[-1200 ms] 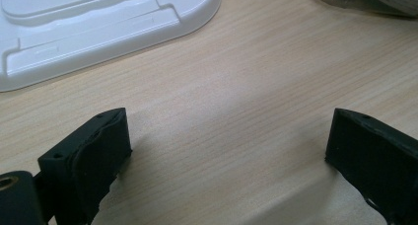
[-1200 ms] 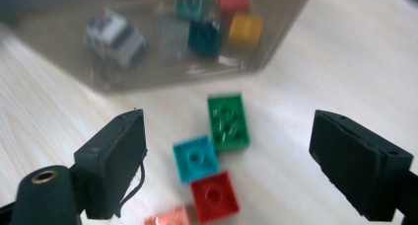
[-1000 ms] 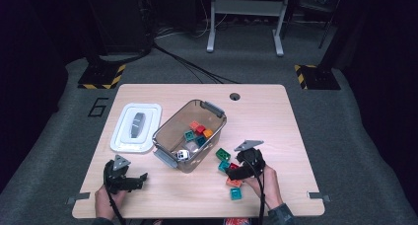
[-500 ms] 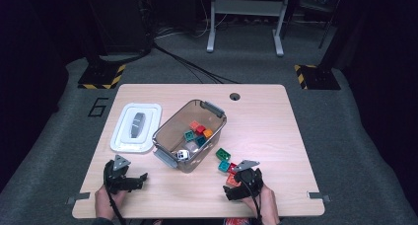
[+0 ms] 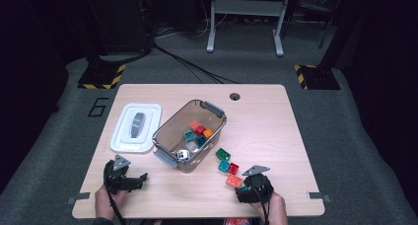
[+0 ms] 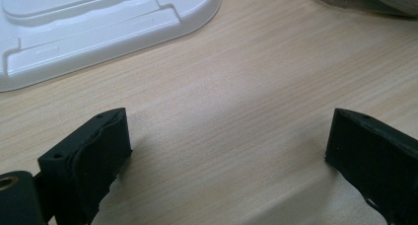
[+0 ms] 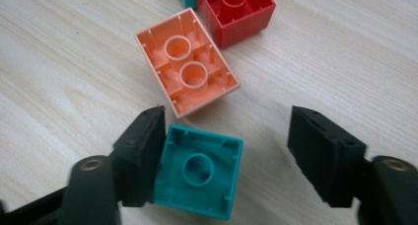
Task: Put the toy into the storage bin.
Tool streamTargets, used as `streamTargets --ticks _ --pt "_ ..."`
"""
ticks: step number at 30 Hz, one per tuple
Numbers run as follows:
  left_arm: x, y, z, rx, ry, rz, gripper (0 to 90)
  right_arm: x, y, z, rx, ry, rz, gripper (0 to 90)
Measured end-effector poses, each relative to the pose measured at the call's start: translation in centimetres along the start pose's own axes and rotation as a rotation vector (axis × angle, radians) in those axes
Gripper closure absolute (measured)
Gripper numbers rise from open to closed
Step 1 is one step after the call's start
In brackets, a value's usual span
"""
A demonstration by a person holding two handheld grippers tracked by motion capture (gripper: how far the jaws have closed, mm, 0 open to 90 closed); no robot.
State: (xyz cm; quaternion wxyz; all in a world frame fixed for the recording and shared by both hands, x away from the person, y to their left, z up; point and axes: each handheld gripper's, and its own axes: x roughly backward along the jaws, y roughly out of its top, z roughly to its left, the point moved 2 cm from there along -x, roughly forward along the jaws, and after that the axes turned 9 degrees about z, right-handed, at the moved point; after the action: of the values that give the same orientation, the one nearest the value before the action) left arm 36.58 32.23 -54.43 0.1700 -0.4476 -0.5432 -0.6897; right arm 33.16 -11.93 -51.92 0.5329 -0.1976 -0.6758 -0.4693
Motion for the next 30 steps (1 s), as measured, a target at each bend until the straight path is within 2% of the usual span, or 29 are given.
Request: streamTargets --ticks 4,6,8,10,11,15,16,19,22,30 --pt "0.0 0.0 0.0 0.0 0.001 -0.002 3.2 0.2 -0.2 -0.3 0.003 0.002 0.008 42.2" --pt "0.0 0.0 0.0 0.0 -0.001 -0.001 3.1 0.2 -0.3 -0.5 0.021 0.004 0.0 50.0" --pt "0.0 0.0 0.0 0.001 -0.001 -0.001 3.1 0.2 -0.3 -0.5 0.014 -0.001 0.001 56.5" --pt "0.0 0.0 0.0 0.001 -0.001 -0.001 3.1 0.1 -0.3 -0.6 0.017 -0.002 -0.001 57.3" --pt "0.0 0.0 0.0 0.001 0.0 -0.001 3.1 0.2 -0.3 -0.5 0.002 0.001 0.006 57.6" --pt "0.0 0.0 0.0 0.001 -0.002 -0.001 3.1 0.2 -0.3 -0.8 0.025 -0.008 -0.008 58.1" --pt "0.0 0.0 0.0 0.001 -0.002 -0.001 3.1 0.3 -0.3 -0.7 0.009 0.007 -0.009 58.1" --pt "0.0 0.0 0.0 0.001 -0.002 -0.001 3.1 0.5 -0.2 -1.0 -0.001 0.017 -0.024 58.1" --pt "0.0 0.0 0.0 0.002 -0.001 -0.003 3.1 0.9 0.1 -1.7 0.0 0.039 -0.057 58.1" --pt "-0.1 0.0 0.0 -0.001 0.002 -0.009 3.1 1.8 1.4 -3.5 -0.02 0.046 -0.115 58.1"
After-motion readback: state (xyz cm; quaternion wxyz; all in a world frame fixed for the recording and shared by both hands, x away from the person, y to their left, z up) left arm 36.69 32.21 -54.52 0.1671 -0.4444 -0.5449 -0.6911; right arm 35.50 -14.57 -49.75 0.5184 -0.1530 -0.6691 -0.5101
